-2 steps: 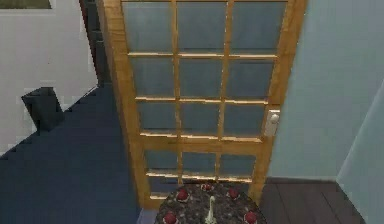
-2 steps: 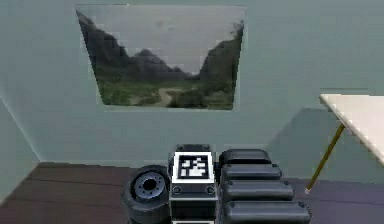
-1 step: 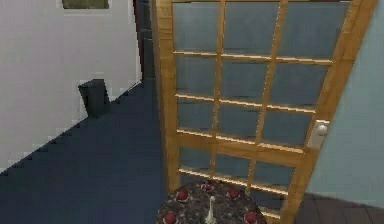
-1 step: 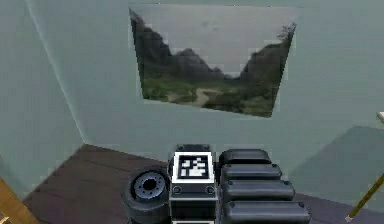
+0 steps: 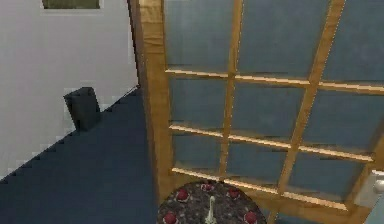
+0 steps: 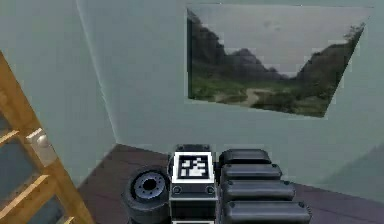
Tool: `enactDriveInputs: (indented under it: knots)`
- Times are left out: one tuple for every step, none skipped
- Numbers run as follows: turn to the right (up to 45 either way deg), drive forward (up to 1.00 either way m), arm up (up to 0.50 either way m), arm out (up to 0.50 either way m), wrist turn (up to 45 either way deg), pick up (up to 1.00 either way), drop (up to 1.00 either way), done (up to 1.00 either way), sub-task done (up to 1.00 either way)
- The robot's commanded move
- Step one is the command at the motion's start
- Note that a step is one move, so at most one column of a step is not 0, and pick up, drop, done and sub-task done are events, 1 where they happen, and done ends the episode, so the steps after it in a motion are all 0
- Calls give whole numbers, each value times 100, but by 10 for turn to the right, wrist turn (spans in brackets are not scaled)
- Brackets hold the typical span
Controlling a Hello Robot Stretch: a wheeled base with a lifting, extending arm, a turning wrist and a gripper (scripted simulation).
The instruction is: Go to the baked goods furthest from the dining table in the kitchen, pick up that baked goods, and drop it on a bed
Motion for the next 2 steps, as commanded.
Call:
enactDriveInputs:
  knots:
    - [-360, 0, 0, 0, 0, 0, 0, 0, 0]
    - [0, 90, 0, 0, 0, 0, 0, 0, 0]
